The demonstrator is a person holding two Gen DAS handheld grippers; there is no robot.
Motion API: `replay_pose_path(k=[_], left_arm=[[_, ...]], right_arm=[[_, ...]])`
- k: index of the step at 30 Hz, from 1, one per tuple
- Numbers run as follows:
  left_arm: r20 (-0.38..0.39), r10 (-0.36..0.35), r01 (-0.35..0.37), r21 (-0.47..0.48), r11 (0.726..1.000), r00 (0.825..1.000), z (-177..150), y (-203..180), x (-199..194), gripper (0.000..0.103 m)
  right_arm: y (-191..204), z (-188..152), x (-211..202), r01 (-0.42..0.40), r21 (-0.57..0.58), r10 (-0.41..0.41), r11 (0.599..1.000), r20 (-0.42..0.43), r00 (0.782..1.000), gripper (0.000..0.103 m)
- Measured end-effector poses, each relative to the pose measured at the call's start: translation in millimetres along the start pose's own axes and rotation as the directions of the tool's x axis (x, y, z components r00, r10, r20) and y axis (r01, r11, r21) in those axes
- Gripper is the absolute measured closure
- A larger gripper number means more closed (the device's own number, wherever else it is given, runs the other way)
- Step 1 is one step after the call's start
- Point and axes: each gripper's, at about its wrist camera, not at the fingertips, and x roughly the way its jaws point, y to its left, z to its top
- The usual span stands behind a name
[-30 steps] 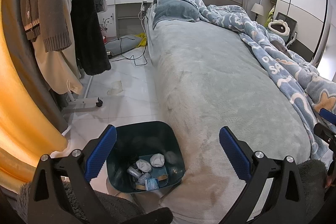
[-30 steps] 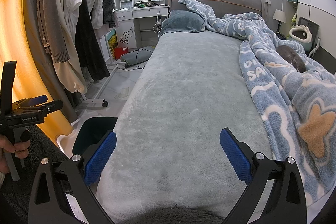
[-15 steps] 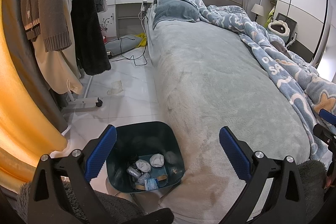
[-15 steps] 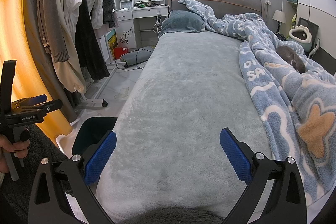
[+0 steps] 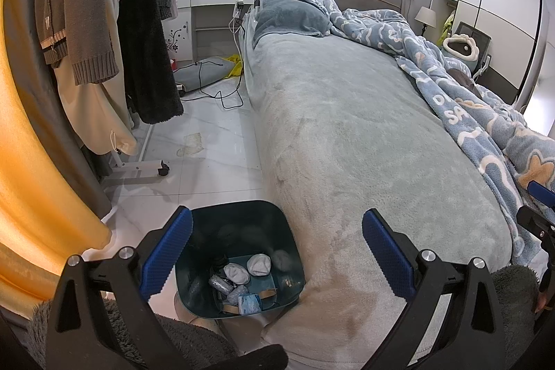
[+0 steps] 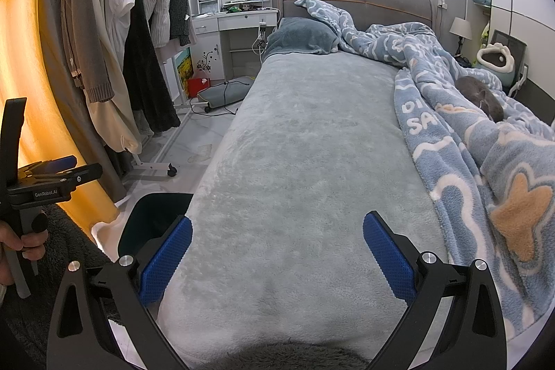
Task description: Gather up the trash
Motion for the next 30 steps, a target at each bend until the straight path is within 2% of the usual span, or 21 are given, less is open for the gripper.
replay_pose_path(k=[30], left_arm=[[-0.002,-0.002,0.001,-0.018,1.000,1.000,0.9,-3.2,-2.4,0.003]], right_arm=[[0.3,1.6,-0.2,0.005,-0.004,-0.005,1.000,-0.001,1.000,0.003]])
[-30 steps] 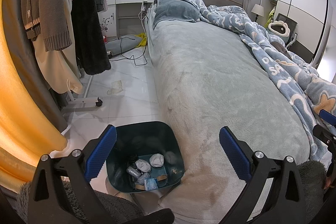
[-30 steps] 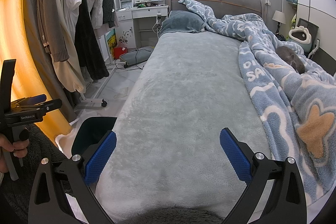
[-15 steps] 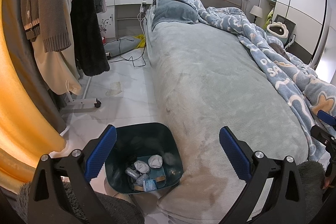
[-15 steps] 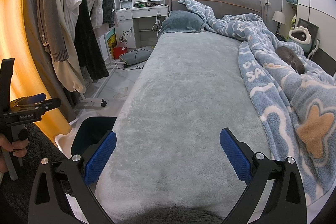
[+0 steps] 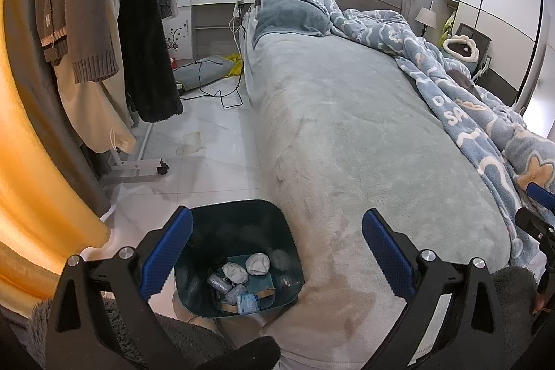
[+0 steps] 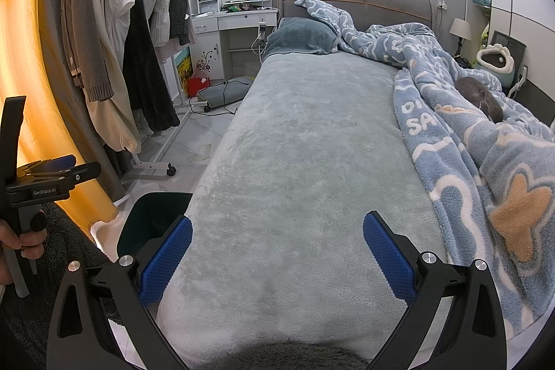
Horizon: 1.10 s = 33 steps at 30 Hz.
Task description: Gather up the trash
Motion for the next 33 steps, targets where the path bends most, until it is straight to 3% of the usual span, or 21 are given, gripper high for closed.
replay_pose_path(k=[33], left_arm=[[0.001,-0.003,0.003,-0.001,1.000,1.000,1.3,1.6,0.1,0.003]], right_arm=[[1.8,1.5,-0.5,-0.004,-0.002,0.004,1.000,-0.011,1.000,0.003]])
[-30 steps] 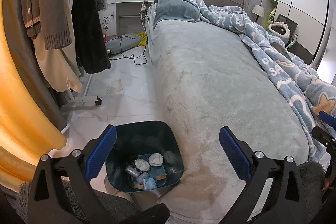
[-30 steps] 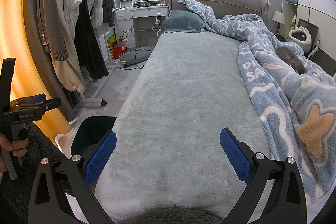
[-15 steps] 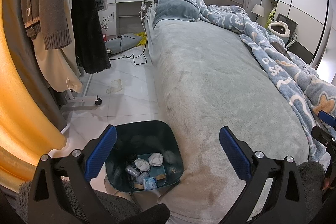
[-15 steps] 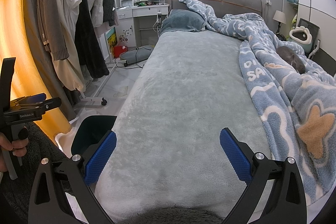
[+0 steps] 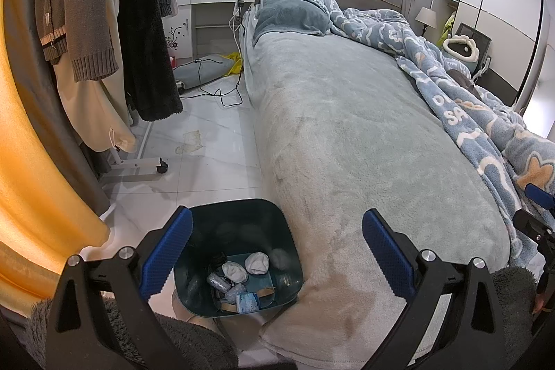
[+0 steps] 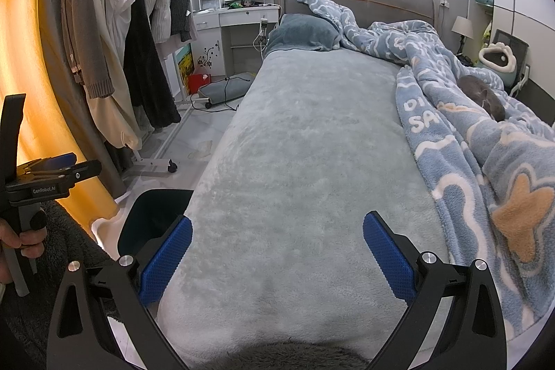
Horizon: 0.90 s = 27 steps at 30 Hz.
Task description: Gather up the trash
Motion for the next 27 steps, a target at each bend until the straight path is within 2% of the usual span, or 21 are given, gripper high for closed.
replay_pose_path(k=[27], left_arm=[[0.006,0.002,-0.002,0.005,1.000,1.000,-3.7,-1.2,0.3,0.003]], right_arm=[[0.9,1.9,0.1,0.002,-0.004,-0.002,1.000,0.000,1.000,0.003]])
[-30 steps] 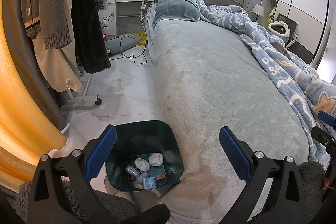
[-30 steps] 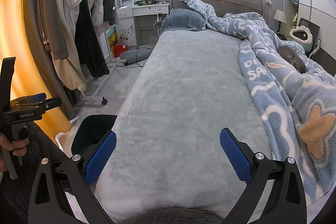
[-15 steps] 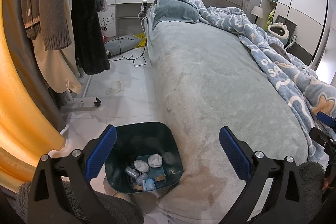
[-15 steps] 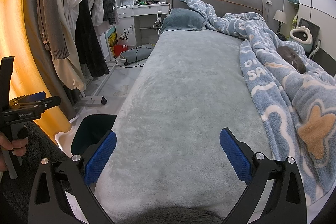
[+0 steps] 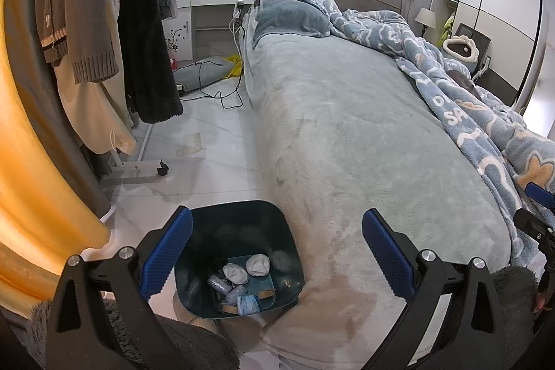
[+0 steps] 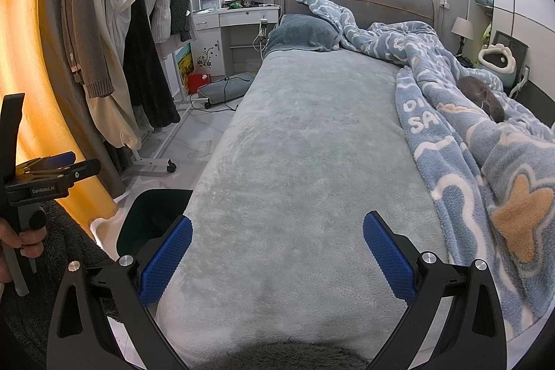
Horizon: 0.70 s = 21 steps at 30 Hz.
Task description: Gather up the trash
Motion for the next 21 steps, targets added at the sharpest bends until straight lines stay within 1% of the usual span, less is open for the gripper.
replay_pose_path(k=[14,17,21], left_arm=[[-0.001,-0.005,0.005,0.001,1.000,1.000,0.7,2.0,0.9,0.003],[-0.002,0.004,-0.004,0.004,1.000,1.000,0.4,2.3,1.4,0.003],[-0.023,0.002,-0.002,-0.002,1.000,1.000,0.6,6.0,5.6,0.003]], right_arm=[[-2.1,0.8,-0.9,0.003,-0.002,-0.003,1.000,0.002,1.000,0.003],[-0.6,1.2,-0.4,0.004,-0.003,-0.004,1.000,0.002,1.000,0.003],[-0.3,1.5,-0.4,0.005,-0.003,-0.005,1.000,0.003,1.000,0.003]])
